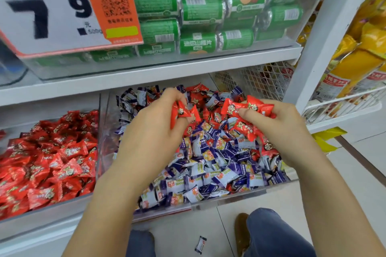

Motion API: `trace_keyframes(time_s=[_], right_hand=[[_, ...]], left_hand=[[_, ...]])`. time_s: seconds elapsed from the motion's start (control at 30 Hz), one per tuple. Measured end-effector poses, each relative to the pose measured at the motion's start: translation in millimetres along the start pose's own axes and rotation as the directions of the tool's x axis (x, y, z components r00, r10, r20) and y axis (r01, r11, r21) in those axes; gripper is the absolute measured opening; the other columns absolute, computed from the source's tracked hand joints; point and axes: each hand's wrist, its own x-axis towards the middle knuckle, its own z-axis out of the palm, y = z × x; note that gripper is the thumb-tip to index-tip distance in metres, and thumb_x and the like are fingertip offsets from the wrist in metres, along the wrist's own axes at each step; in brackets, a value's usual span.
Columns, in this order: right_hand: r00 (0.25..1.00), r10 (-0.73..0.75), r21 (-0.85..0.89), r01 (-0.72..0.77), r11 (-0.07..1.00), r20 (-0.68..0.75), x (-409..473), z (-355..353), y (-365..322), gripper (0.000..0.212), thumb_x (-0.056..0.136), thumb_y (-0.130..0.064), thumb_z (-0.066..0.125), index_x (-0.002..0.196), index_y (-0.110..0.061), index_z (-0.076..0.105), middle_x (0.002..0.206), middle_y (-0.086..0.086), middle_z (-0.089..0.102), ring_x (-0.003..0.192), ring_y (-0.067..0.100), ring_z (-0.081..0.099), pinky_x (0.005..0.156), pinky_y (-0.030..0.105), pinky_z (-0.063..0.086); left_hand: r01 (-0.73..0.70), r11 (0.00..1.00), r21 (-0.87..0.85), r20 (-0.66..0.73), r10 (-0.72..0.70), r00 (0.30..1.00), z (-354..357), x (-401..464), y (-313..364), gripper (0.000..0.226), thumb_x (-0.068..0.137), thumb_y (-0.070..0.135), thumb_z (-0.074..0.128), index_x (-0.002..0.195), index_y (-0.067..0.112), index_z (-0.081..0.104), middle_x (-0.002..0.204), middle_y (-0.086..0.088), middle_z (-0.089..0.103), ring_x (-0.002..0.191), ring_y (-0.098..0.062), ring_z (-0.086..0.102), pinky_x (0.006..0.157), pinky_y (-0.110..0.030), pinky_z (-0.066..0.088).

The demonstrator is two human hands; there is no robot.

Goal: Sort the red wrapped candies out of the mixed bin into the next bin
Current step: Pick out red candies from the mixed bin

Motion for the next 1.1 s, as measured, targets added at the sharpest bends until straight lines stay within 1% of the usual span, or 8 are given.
trace_keyframes(time_s=[0.13, 0.33, 0.47, 0.53, 0.7, 0.83, 0.97, 1.1], right_hand=[[0.999, 0.013, 0.097, -0.016, 0.995, 0.032, -6, 29, -10, 0.018, 0.086, -0.021, 0.067, 0.084, -0.004, 0.069, 0.059, 0.014, 0.062, 0.044, 0.017, 0.055, 0.045, 0.023, 0.045], [0.992, -0.109, 0.005, 0.108, 0.994, 0.071, -30, 76, -40, 0.012, 0.087, -0.023, 0.066, 0.084, -0.012, 0.071, 0.069, 0.024, 0.062, 0.052, 0.030, 0.050, 0.055, 0.040, 0.046], [0.951, -0.178, 0.011, 0.182, 0.983, 0.254, -56, 127, -79, 0.004, 0.084, -0.028, 0.069, 0.084, -0.024, 0.071, 0.063, 0.010, 0.063, 0.054, 0.018, 0.052, 0.054, 0.029, 0.044], [0.929, -0.203, -0.038, 0.226, 0.973, 0.308, -60, 163, -94, 0.006, 0.081, -0.029, 0.071, 0.087, -0.026, 0.070, 0.062, -0.003, 0.063, 0.057, 0.006, 0.051, 0.057, 0.024, 0.043], [0.901, -0.287, -0.323, 0.392, 0.861, 0.326, -52, 241, -123, 0.035, 0.082, -0.038, 0.067, 0.115, -0.027, 0.065, 0.098, -0.003, 0.071, 0.093, 0.014, 0.064, 0.081, 0.026, 0.045], [0.773, -0.113, -0.484, 0.496, 0.720, 0.624, -42, 264, -132, 0.081, 0.081, -0.043, 0.069, 0.148, -0.033, 0.024, 0.132, 0.009, 0.052, 0.123, 0.026, 0.048, 0.096, 0.028, 0.038], [0.732, -0.212, -0.450, 0.591, 0.670, 0.647, -49, 244, -130, 0.057, 0.088, -0.042, 0.060, 0.140, -0.031, 0.042, 0.137, 0.001, 0.048, 0.127, 0.014, 0.042, 0.099, 0.018, 0.029], [0.790, -0.346, -0.376, 0.563, 0.736, 0.506, -57, 198, -112, 0.027, 0.089, -0.032, 0.059, 0.116, -0.035, 0.063, 0.111, -0.020, 0.057, 0.101, -0.010, 0.047, 0.084, -0.002, 0.027]], left_hand=[[0.040, 0.995, -0.093, -0.066, -0.047, 0.997, -33, -32, -19, 0.019, 0.087, 0.034, 0.061, 0.090, 0.039, 0.043, 0.061, -0.001, 0.056, 0.052, -0.012, 0.052, 0.056, -0.040, 0.048], [0.004, 0.988, -0.152, -0.071, -0.015, 0.997, -70, -56, -51, 0.020, 0.083, 0.033, 0.063, 0.088, 0.039, 0.045, 0.056, -0.004, 0.052, 0.048, -0.013, 0.045, 0.053, -0.031, 0.041], [0.167, 0.973, -0.159, -0.143, -0.190, 0.971, -114, -66, -104, 0.018, 0.080, 0.034, 0.068, 0.081, 0.031, 0.050, 0.055, 0.001, 0.052, 0.048, -0.007, 0.045, 0.053, -0.019, 0.034], [0.300, 0.929, -0.216, -0.161, -0.337, 0.928, -124, -72, -137, 0.018, 0.080, 0.033, 0.070, 0.081, 0.031, 0.052, 0.065, 0.003, 0.059, 0.058, -0.011, 0.054, 0.060, -0.026, 0.040], [0.491, 0.833, -0.255, -0.196, -0.541, 0.818, -129, -79, -188, 0.027, 0.081, 0.033, 0.071, 0.101, 0.019, 0.060, 0.087, -0.002, 0.065, 0.086, -0.026, 0.061, 0.075, -0.034, 0.045], [0.509, 0.785, -0.353, -0.162, -0.587, 0.793, -136, -82, -201, 0.033, 0.085, 0.035, 0.065, 0.114, 0.021, 0.057, 0.103, 0.000, 0.063, 0.097, -0.022, 0.061, 0.086, -0.035, 0.047], [0.464, 0.826, -0.319, -0.194, -0.536, 0.821, -142, -82, -205, 0.019, 0.090, 0.024, 0.059, 0.108, 0.025, 0.064, 0.105, 0.001, 0.064, 0.100, -0.018, 0.058, 0.084, -0.028, 0.041], [0.456, 0.855, -0.248, -0.295, -0.515, 0.805, -143, -79, -201, 0.021, 0.092, 0.020, 0.055, 0.109, 0.019, 0.067, 0.104, -0.001, 0.067, 0.094, -0.015, 0.057, 0.080, -0.023, 0.037]])
